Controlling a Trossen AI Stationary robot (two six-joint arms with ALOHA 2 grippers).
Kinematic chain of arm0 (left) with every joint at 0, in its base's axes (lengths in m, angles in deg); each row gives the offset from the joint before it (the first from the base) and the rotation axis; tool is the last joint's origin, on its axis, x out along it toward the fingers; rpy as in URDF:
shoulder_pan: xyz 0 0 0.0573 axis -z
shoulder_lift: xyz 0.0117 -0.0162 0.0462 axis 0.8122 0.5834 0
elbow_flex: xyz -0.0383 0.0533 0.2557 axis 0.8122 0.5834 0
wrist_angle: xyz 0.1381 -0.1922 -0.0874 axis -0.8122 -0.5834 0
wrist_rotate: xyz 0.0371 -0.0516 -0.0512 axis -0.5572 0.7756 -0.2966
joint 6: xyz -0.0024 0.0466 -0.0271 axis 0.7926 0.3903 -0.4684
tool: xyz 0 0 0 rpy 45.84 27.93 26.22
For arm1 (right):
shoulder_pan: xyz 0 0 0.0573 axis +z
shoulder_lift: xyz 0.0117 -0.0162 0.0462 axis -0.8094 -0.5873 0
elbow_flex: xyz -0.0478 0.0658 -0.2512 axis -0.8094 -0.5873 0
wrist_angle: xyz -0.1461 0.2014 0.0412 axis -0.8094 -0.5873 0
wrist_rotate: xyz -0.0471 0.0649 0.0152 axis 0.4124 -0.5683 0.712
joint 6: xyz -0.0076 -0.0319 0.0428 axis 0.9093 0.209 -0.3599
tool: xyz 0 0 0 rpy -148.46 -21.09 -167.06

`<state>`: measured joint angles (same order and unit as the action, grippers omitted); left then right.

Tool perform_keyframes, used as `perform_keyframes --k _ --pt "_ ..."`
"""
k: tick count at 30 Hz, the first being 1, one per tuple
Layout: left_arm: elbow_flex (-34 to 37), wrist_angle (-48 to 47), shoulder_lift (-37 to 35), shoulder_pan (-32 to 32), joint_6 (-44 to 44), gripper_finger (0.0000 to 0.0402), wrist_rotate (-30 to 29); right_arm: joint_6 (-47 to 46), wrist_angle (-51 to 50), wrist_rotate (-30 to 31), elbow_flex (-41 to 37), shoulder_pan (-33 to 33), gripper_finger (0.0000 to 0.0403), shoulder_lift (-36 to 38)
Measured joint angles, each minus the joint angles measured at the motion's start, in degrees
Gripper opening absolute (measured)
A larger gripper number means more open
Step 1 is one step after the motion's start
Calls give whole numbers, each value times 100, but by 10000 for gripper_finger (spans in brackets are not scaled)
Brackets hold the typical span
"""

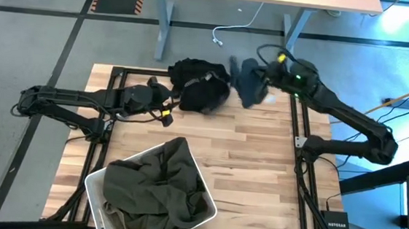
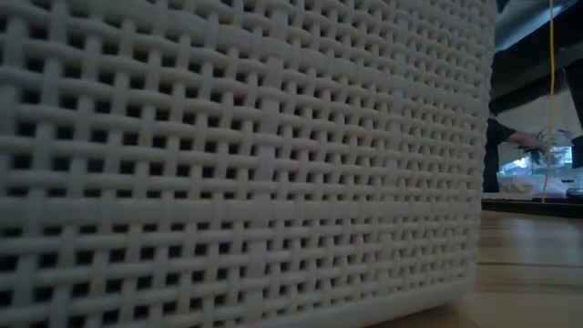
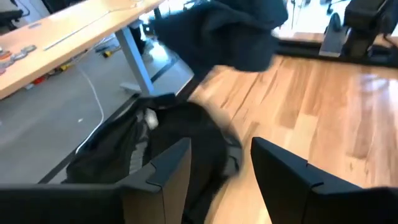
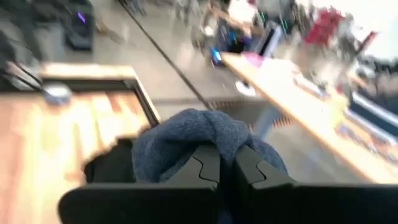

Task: Sort clothes
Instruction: Put the dark blue underwear into the white bin

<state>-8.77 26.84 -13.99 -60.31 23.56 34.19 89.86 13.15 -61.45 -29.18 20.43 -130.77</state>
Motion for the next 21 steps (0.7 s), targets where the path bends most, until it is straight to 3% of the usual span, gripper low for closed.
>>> perform_keyframes --k 10,16,21 --pt "0 1093 -87 321 129 164 77 -535 673 -55 40 1509 8 574" --pt "0 1759 -417 372 267 164 57 -759 1244 -420 531 2683 8 232" --pt "0 2178 -710 372 254 164 -359 -774 1921 -718 951 3607 8 -308"
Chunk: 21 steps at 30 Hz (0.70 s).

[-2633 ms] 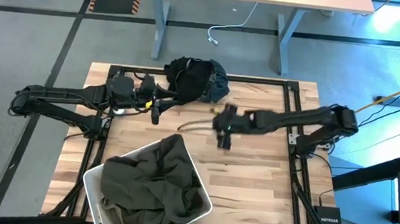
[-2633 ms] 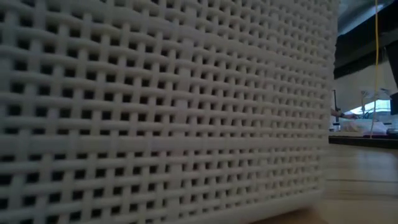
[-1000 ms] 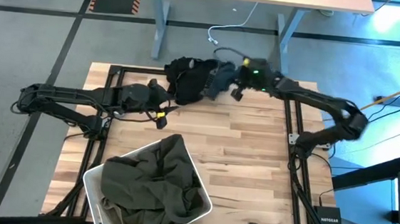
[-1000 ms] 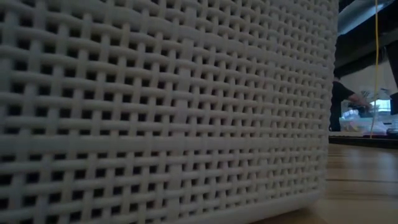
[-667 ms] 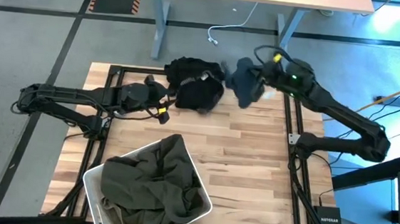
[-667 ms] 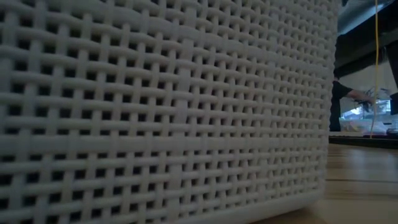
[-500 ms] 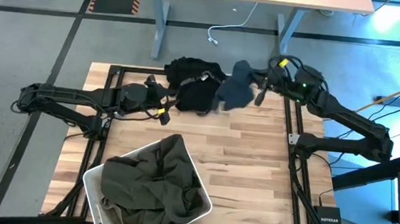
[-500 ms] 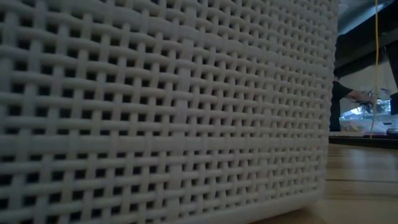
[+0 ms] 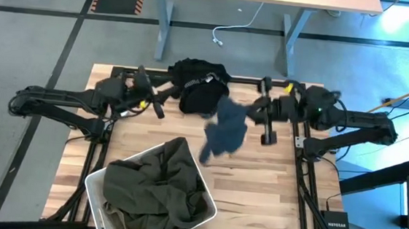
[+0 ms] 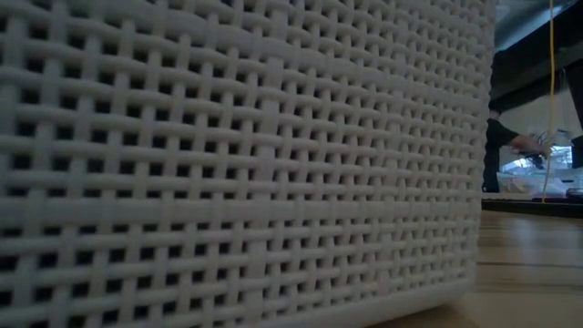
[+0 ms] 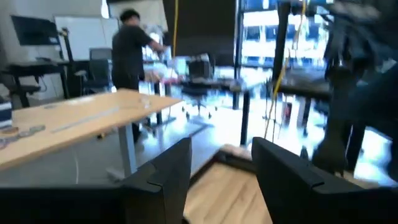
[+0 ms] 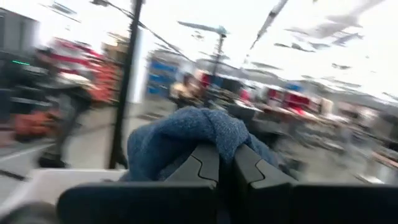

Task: Sort clothes
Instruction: Put the dark blue underwear into the white bin

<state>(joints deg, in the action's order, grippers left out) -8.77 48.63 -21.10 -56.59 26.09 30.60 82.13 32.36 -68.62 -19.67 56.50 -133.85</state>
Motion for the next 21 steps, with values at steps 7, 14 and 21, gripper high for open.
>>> perform_keyframes --k 7,14,21 --pt "-4 894 -318 0 201 164 -18 23 259 -489 969 789 9 -1241" --pt "-9 1298 -363 0 320 164 -12 175 195 -520 1778 1118 25 -2532" --pt "-9 866 -352 134 214 164 20 -414 -233 -516 2067 1105 74 -3248"
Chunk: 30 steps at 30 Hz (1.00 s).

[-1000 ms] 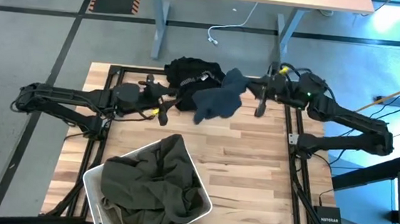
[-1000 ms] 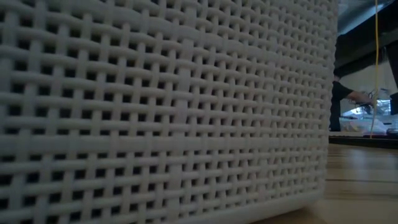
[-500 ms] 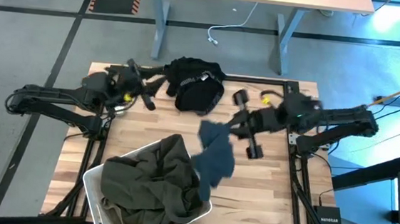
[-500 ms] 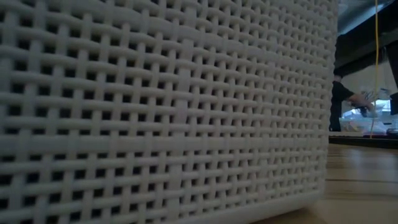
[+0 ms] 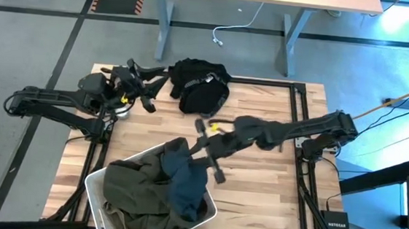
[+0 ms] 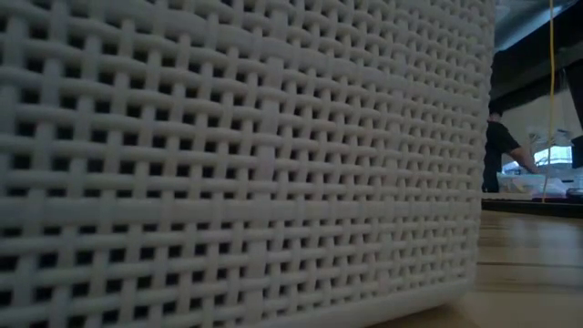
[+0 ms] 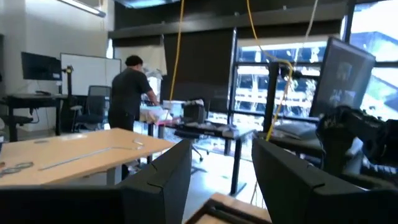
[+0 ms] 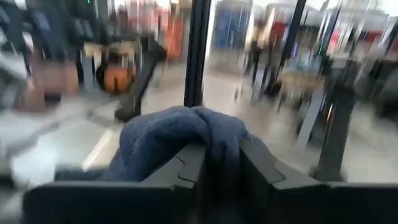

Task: Sort clothes
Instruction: Put the dark blue underwear into the white bin

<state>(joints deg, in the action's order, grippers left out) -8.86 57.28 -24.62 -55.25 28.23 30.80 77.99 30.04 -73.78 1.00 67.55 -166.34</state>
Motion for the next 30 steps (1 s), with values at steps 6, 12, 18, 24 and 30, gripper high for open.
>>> perform_keyframes --k 6,12,18,24,30 --pt "7 -388 22 252 2 164 302 27 -1266 31 109 -2 152 -204" --pt "7 -339 122 630 21 164 1703 408 -3293 715 898 0 210 -18" --pt "7 -312 740 1067 49 164 2050 459 -4860 1067 1738 1 220 -10" --pt "-657 -1495 1404 1503 129 164 1775 366 -6784 2171 2447 2 220 116" --pt "-1842 -3514 2079 1923 -144 164 1495 -152 -7695 3264 2305 0 221 608"
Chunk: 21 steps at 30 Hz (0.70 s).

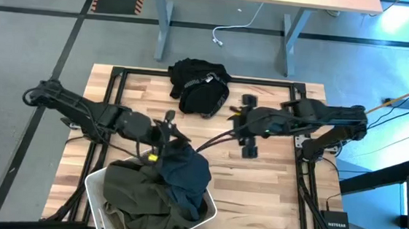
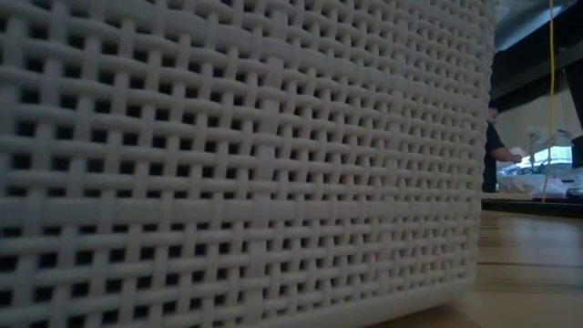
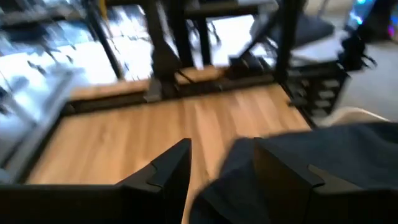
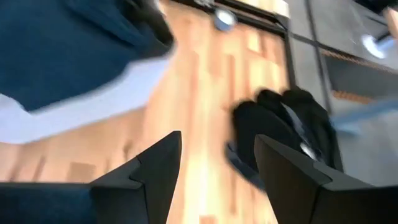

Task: Sort clothes
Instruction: Put the dark blue underwear into the white bin

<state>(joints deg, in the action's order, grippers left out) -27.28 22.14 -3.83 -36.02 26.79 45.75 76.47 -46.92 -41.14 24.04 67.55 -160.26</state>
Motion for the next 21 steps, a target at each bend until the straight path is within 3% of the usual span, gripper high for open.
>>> perform_keyframes --k 3,7,10,17,21 --pt "-248 -739 251 170 -286 164 138 -209 -93 250 -252 0 221 253" --pt "-124 -1171 437 310 -899 164 995 -323 29 477 -716 0 221 601" --pt "69 -1285 482 488 -1528 164 1299 -349 195 643 -1167 -2 221 856" --pt "917 -1773 541 798 -2841 164 1197 -342 989 800 -2344 -2 221 1308" --pt "1325 -1469 520 893 -3054 164 725 -338 1395 1005 -2922 -54 221 1400"
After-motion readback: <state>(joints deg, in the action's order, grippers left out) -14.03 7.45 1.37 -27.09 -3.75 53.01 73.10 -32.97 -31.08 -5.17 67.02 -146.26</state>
